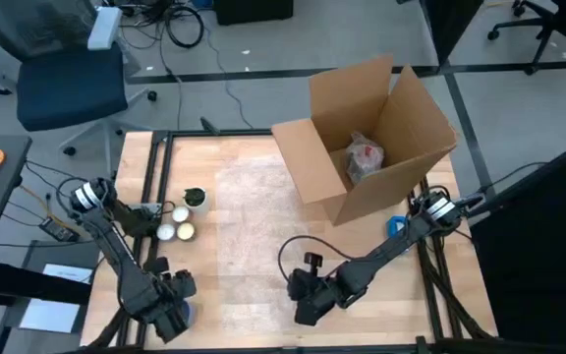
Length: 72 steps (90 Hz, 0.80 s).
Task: Wrap mug
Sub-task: Wrap the blue mug with bubble wrap
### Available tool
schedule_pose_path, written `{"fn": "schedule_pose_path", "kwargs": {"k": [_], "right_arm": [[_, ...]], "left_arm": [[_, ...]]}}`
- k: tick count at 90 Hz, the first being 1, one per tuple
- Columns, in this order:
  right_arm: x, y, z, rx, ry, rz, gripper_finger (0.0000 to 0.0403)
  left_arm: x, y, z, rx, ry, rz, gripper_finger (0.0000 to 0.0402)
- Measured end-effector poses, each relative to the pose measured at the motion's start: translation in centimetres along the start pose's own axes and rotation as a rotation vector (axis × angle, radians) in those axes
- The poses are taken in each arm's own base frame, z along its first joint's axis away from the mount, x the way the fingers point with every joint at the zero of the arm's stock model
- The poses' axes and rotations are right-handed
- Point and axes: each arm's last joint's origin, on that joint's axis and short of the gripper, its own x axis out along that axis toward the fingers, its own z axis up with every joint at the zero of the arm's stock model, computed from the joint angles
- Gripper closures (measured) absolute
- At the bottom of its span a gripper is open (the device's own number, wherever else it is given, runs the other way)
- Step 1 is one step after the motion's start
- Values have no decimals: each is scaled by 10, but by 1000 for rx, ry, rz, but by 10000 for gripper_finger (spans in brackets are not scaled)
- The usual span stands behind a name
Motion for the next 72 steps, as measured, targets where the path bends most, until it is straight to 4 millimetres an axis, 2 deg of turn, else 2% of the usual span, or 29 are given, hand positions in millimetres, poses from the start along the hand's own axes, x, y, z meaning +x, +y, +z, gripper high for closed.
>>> {"fn": "schedule_pose_path", "kwargs": {"k": [9,31,55,72], "right_arm": [[0,0,0,2,-3,2,401],[0,0,1,3,-3,2,402],[0,0,1,3,-3,2,402],[0,0,1,3,-3,1,401]], "left_arm": [[0,-4,1,7,-22,-39,239],[1,-1,2,11,-68,1,239],[27,-3,8,42,-21,-77,239],[44,2,14,41,7,-80,239]]}}
